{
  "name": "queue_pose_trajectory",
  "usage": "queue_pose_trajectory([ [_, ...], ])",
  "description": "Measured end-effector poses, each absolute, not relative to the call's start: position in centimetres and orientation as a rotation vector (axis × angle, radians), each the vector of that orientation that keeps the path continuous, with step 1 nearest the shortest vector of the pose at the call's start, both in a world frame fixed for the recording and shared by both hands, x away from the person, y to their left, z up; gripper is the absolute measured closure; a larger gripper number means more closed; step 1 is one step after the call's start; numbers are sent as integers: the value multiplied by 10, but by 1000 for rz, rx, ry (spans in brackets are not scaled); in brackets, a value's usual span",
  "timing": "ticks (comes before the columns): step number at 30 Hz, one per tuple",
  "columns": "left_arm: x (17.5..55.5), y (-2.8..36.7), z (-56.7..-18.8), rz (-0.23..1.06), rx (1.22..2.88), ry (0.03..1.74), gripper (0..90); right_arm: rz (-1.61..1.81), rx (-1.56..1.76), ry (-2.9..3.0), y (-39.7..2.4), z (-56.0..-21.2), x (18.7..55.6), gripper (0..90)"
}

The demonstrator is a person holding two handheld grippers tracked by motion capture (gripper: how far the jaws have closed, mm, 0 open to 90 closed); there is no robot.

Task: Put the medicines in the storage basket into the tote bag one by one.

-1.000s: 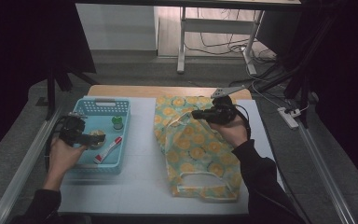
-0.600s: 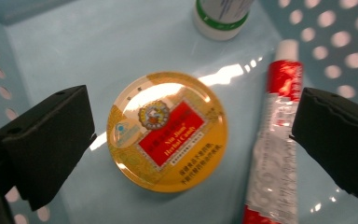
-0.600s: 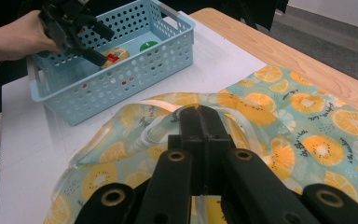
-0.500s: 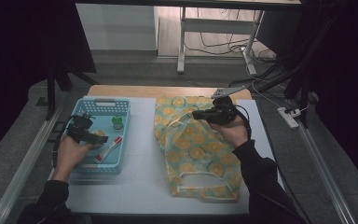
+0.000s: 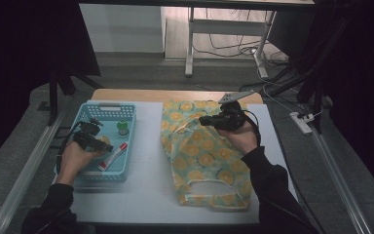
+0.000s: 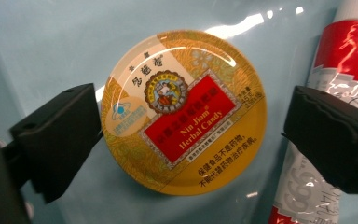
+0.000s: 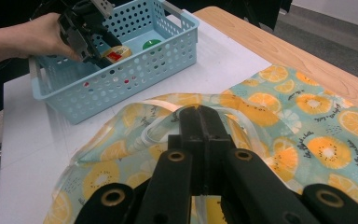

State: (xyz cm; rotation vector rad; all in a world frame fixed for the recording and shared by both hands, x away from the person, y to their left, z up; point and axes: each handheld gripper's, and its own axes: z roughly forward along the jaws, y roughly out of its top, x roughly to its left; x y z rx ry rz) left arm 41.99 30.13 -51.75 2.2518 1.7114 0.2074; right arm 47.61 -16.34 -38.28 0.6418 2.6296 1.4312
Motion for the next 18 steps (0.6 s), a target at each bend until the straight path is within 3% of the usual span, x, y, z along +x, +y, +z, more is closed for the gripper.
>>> queue_pose_trajectory([
  [4, 421, 301, -518, 225, 2274, 1734, 196, 1435, 640, 2628, -164, -383, 476, 900],
  [18, 417, 301, -504, 264, 2229, 1670, 206, 1442, 651, 2616, -168, -384, 477, 900],
])
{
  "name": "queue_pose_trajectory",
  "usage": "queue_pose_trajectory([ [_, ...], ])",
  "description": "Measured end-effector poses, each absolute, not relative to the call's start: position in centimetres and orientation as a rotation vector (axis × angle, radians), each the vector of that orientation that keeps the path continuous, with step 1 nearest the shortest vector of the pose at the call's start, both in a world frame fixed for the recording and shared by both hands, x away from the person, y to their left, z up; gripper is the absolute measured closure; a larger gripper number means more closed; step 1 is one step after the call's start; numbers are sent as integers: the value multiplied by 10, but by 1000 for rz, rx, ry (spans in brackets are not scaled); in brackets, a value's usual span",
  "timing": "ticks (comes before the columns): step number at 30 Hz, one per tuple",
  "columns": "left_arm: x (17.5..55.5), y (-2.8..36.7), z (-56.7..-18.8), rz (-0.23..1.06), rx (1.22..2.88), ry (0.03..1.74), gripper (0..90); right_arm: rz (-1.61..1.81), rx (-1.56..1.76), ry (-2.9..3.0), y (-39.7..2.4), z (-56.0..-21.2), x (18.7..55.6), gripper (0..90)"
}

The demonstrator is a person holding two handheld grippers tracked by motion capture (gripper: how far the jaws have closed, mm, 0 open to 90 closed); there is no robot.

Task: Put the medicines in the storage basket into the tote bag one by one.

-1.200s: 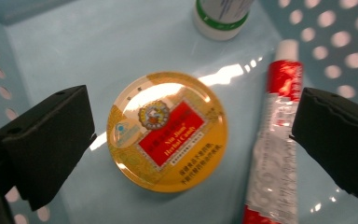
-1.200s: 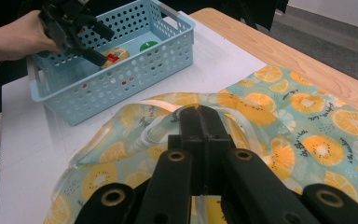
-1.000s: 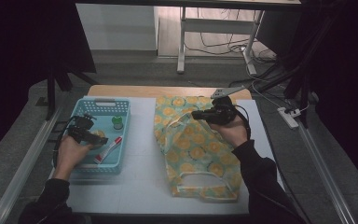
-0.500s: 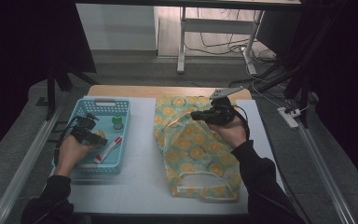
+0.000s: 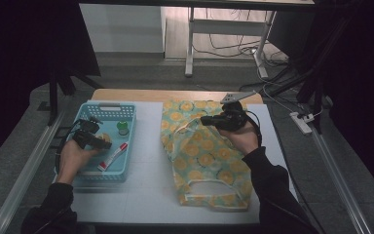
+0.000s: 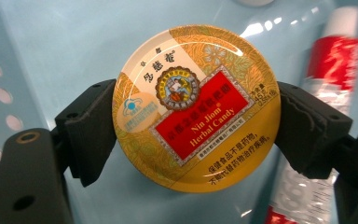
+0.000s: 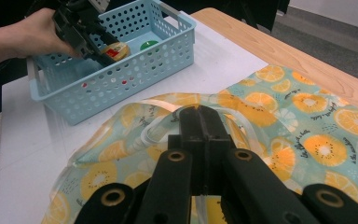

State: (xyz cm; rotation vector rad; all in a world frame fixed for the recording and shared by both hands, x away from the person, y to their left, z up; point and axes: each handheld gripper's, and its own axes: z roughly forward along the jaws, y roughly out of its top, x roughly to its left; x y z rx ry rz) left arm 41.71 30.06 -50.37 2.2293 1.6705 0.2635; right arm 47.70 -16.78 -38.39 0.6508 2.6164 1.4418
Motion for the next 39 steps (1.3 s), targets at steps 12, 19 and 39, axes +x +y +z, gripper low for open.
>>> queue_pose_trajectory([
  [12, 396, 291, -471, 252, 2209, 1501, 206, 1450, 661, 2619, -168, -386, 479, 900],
  [19, 381, 275, -453, 258, 2230, 1377, 206, 1449, 675, 2616, -169, -388, 480, 900],
  [39, 348, 208, -429, 176, 2290, 1082, 206, 1442, 680, 2612, -169, -388, 479, 900],
])
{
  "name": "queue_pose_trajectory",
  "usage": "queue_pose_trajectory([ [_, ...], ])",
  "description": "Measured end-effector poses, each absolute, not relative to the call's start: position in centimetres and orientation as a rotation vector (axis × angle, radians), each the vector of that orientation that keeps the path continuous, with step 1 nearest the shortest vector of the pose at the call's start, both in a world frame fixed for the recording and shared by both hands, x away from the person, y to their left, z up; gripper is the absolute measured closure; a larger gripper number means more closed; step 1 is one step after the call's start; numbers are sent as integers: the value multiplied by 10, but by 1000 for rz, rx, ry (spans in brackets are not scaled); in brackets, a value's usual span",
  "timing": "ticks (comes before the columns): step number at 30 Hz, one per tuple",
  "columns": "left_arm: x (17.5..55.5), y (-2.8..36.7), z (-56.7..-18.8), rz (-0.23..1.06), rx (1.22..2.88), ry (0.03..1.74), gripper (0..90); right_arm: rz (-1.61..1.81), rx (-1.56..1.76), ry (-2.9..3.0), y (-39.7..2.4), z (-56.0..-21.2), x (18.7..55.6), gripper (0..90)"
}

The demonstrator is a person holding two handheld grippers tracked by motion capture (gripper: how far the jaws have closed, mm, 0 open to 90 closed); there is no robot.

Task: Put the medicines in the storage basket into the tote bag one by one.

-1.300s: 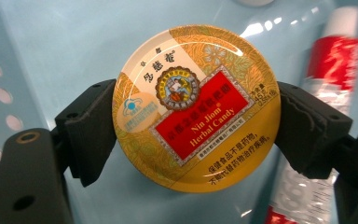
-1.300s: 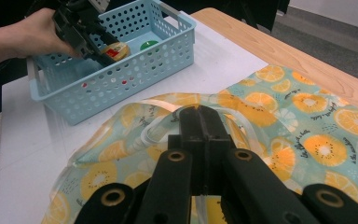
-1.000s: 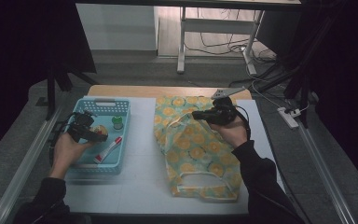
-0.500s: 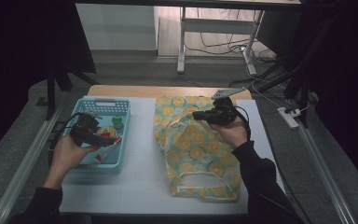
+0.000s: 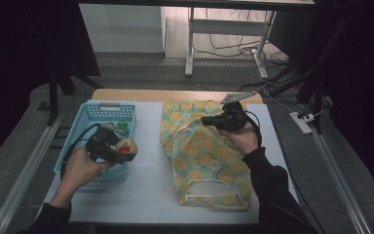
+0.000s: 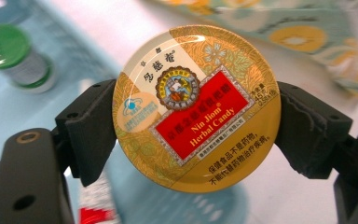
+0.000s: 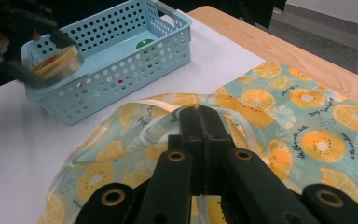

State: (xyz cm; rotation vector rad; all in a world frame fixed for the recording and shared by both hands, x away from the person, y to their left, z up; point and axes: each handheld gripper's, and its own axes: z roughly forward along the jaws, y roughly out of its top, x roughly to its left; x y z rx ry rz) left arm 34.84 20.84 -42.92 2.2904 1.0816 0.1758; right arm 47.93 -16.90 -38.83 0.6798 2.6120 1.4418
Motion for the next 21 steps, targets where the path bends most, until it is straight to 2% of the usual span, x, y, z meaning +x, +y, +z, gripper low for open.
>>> queue_pose_trajectory([
  [21, 324, 122, -423, 86, 2351, 785, 206, 1430, 684, 2610, -169, -392, 480, 900],
])
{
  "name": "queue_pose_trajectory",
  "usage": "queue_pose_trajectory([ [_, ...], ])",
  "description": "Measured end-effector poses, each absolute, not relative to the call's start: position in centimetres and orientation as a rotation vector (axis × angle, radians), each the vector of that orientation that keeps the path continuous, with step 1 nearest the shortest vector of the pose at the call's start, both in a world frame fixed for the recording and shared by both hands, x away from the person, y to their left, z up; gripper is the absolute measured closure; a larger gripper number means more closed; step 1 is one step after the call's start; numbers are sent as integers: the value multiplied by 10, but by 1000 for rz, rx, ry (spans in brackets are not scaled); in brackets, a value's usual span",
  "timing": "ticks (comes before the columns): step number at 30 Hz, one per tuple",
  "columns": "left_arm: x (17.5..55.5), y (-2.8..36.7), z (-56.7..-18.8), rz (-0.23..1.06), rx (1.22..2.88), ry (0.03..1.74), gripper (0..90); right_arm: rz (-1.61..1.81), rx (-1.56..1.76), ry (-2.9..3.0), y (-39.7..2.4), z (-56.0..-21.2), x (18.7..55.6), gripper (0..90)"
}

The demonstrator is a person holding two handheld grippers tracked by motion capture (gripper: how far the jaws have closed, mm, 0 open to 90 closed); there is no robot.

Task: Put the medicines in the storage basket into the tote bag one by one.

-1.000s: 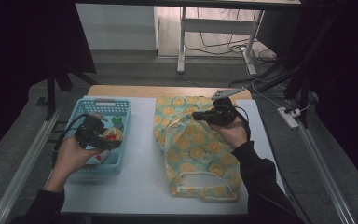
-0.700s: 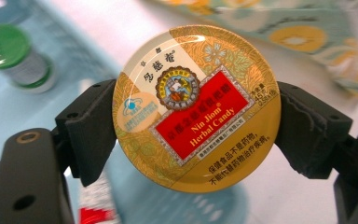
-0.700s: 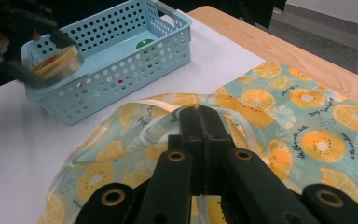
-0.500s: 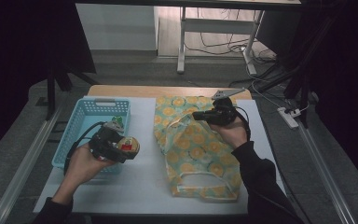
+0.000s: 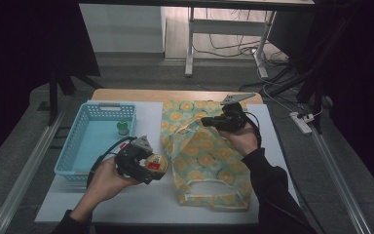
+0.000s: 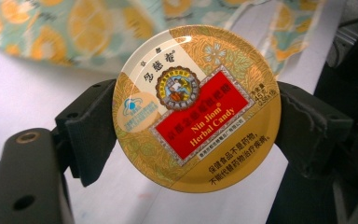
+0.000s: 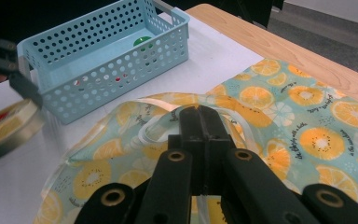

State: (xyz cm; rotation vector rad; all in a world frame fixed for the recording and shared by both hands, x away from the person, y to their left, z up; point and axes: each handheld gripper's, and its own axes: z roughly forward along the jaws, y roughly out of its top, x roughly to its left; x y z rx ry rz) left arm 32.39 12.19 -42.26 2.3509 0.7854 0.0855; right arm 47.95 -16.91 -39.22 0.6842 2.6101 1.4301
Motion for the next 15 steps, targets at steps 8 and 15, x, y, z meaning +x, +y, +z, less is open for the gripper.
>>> queue_pose_trajectory([
  [8, 330, 92, -422, 70, 2362, 706, 206, 1429, 687, 2609, -169, -394, 480, 900],
  [15, 342, 63, -427, 62, 2381, 653, 206, 1429, 691, 2606, -169, -395, 482, 900],
])
